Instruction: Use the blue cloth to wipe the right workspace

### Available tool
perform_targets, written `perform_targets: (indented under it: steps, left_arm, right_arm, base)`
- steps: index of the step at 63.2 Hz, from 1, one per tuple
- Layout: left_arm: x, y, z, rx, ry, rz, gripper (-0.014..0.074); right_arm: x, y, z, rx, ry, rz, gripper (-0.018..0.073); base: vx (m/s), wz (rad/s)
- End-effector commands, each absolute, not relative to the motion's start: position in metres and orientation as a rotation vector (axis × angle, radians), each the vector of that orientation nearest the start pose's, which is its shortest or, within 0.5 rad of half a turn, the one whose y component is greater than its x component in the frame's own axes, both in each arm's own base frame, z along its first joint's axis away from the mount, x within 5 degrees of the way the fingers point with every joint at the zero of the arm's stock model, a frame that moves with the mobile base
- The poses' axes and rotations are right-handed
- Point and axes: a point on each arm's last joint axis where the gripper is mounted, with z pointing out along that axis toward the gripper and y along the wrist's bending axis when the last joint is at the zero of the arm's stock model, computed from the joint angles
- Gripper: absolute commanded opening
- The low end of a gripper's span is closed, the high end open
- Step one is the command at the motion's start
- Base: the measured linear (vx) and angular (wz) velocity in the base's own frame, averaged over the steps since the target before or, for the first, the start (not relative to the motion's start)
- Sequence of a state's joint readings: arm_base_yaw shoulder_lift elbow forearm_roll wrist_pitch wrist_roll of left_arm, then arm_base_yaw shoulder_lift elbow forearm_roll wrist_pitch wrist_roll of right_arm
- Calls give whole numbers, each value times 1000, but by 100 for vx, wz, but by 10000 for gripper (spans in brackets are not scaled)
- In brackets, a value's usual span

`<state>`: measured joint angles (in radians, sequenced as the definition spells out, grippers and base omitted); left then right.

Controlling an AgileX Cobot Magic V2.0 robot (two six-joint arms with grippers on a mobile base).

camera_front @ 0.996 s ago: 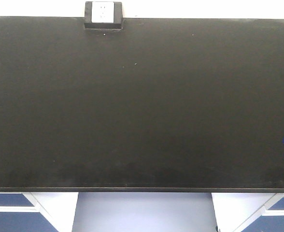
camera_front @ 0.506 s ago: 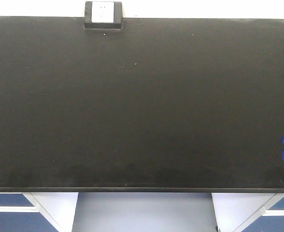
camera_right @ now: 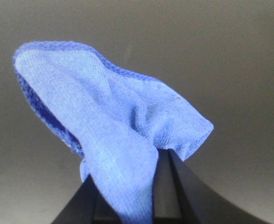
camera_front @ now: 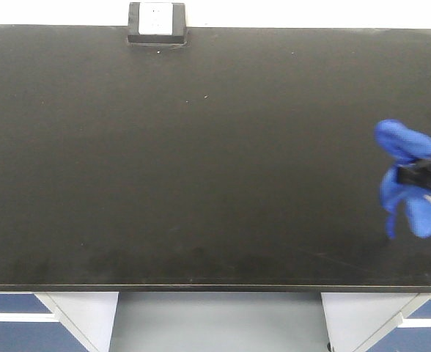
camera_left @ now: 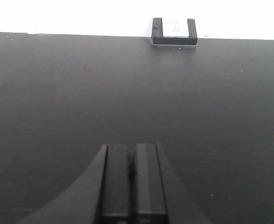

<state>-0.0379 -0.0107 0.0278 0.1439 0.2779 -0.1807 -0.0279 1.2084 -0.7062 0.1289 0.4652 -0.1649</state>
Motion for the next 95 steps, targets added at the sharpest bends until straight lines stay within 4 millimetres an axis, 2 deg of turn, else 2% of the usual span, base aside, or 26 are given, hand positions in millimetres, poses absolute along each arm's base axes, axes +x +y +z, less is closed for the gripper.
perform_targets:
  steps: [1, 12, 23, 26, 33, 37, 40, 44, 47, 51, 55, 64, 71, 74, 78, 84, 90, 95]
  left_arm:
    - [56, 0, 177, -25, 1713, -42, -6]
    - [56, 0, 177, -25, 1713, -42, -6]
    - [56, 0, 177, -25, 1713, -42, -6]
    - [56, 0, 177, -25, 1713, -42, -6]
    - [56, 0, 177, -25, 1713, -42, -6]
    - [56, 0, 177, -25, 1713, -42, -6]
    - [56, 0, 177, -25, 1713, -42, -6]
    - [56, 0, 177, -25, 1713, -42, -6]
    - [56, 0, 177, -25, 1713, -42, -6]
    - [56, 0, 177, -25, 1713, -42, -6]
    - [56, 0, 177, -25, 1713, -42, -6]
    - [56, 0, 177, -25, 1713, -42, -6]
    - [56, 0, 177, -25, 1713, -42, -6]
    - [56, 0, 177, -25, 1713, -42, -6]
    - [56, 0, 177, -25, 1713, -42, -6]
    - [56, 0, 177, -25, 1713, -42, -6]
    - [56, 0, 177, -25, 1713, -42, -6]
    - [56, 0, 177, -25, 1713, -42, -6]
  right_arm:
    - [268, -3, 244, -101, 2438, 9, -4]
    - [306, -4, 192, -182, 2598, 1, -4]
    - [322, 1, 165, -165, 2661, 44, -4]
    - [322, 12, 164, -202, 2650, 68, -4]
    - [320, 60, 166, -439, 2583, 135, -4]
    - [313, 96, 167, -610, 2527, 179, -4]
    - [309, 114, 168, -700, 2485, 192, -4]
    - [306, 128, 169, -739, 2441, 197, -4]
    - [308, 129, 171, -707, 2424, 195, -4]
    - [313, 118, 171, -633, 2426, 177, -4]
    - [320, 96, 171, -545, 2449, 145, -4]
    - [333, 7, 170, -242, 2515, 21, -4]
    - [328, -48, 169, 11, 2537, -22, -4]
    - [326, -60, 169, 52, 2543, -33, -4]
    - [324, -63, 168, 65, 2556, -31, -4]
    - [326, -46, 168, 39, 2564, 21, -3]
    - [329, 2, 168, -130, 2569, 104, -3]
    - [324, 54, 168, -386, 2547, 154, -3]
  base:
    - [0, 0]
    - [0, 0]
    - [0, 0]
    - [0, 0]
    - [0, 0]
    - [0, 0]
    - [0, 0]
    - [0, 0]
    - [0, 0]
    - [0, 0]
    - [0, 0]
    - [0, 0]
    - [0, 0]
    - [0, 0]
    - [0, 0]
    - [0, 0]
    - [0, 0]
    - [0, 0]
